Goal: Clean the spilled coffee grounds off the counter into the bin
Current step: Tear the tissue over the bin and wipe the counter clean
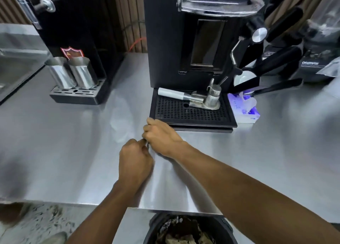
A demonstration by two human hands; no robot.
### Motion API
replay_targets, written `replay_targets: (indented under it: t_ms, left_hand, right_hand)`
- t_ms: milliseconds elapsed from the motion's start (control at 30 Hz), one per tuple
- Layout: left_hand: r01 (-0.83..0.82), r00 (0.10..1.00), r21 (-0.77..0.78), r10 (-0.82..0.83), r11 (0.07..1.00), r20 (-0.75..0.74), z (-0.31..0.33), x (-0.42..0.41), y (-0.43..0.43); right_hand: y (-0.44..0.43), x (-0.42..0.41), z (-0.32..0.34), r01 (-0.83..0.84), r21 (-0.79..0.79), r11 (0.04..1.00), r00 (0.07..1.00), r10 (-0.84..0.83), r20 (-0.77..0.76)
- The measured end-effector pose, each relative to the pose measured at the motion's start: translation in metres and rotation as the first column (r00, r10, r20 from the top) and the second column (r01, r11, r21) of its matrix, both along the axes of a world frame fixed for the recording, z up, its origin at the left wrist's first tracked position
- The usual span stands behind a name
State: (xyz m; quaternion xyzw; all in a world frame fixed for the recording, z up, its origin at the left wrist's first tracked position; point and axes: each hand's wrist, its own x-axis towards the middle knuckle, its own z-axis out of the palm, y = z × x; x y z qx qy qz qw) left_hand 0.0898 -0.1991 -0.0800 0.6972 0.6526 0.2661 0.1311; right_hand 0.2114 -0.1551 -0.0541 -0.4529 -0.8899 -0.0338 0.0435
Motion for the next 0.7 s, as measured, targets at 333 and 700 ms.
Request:
replay_targets:
  t_ms: [333,700]
  left_hand:
    - [0.173,0.981,-0.047,-0.176,0.984,-0.084,-0.017,0.037,0.022]
    - [0.495,0.867,-0.023,-0.496,0.868,-0.04,-0.015,0.097,0.015]
  right_hand:
    - [-0.001,0.045,-0.019,0.157,-0.145,0.977,0.982,-0.17,-0.079]
    - [-0.04,0.132,-0.021,0.418,-0.164,0.894,0.887,-0.44,-0.138]
